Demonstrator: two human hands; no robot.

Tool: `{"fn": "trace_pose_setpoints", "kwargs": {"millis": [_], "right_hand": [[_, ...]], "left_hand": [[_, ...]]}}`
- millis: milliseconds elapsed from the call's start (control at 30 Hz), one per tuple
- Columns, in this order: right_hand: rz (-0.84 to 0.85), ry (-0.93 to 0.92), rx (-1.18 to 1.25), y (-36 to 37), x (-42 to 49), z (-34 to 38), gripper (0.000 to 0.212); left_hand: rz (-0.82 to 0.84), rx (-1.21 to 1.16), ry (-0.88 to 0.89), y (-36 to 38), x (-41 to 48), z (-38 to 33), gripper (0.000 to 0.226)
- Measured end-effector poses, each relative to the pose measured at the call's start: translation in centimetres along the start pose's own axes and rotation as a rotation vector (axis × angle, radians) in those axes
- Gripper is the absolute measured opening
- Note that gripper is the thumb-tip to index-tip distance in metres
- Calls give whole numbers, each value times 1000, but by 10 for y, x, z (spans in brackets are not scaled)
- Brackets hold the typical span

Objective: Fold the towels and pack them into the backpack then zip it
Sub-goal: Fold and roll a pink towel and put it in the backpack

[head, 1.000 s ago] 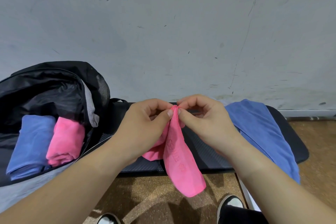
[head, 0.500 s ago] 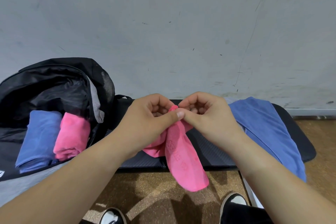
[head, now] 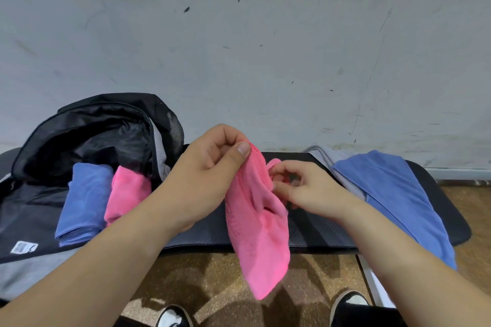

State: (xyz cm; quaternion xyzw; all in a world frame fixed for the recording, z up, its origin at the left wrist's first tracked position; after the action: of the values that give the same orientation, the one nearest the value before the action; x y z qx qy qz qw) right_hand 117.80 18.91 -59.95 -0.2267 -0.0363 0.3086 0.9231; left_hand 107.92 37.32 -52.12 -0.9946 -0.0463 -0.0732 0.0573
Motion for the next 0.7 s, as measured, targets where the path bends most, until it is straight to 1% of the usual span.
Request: {"fn": "trace_pose_setpoints", "kwargs": {"millis": [33,67,133,200,267,300,333,367,433,467,567,700], "right_hand": [[16,16,0,3,-2,-1,13],[-8,30,-36,5,-2,-4,13],[-136,72,-182,4,-2,-10,13],[-261,110,-283,1,-2,-14,20],[-322,118,-309,-3,-3,-14,23],[-337,121,-294,-7,-4,-16,20],[-328,126,-258,-9,-4,-18,18],[-288,135,-231,-10,-4,-20,24],[-162,146,-250,-9,-4,-25,48],[-112,146,-297,-9,-4,-28,51],[-63,131,-389,-10,-5,-32,43],[-74,55,-381,-7,1,-35,27]], "left_hand": [[2,3,7,-1,-3,-1,12],[3,6,14,-2,-5,-2,12],[-5,8,19,-5,-9,-3,12],[-23,10,25,-8,-11,-3,12],[-66,18,23,-13,-13,-3,12],[-92,24,17,-16,-13,-2,13],[-115,32,12,-18,-12,0,14],[-132,43,8,-20,-12,1,14],[-153,62,5,-23,-11,3,13],[-160,66,6,-24,-10,3,13],[-159,67,13,-27,-7,3,13],[-131,82,16,-27,-6,4,14]]}}
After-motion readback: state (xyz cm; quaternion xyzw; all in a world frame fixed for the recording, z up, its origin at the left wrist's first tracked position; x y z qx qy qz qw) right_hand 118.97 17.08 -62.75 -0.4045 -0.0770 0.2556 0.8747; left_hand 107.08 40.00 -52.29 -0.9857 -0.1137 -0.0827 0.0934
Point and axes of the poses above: each hand's wrist, its own x-axis towards the middle knuckle, its own y-axis out of the palm, z = x × y, the point moved 4 cm from there along x, towards the middle knuckle, and after that the axes turned 1 degree about x, right-handed, at the moved point
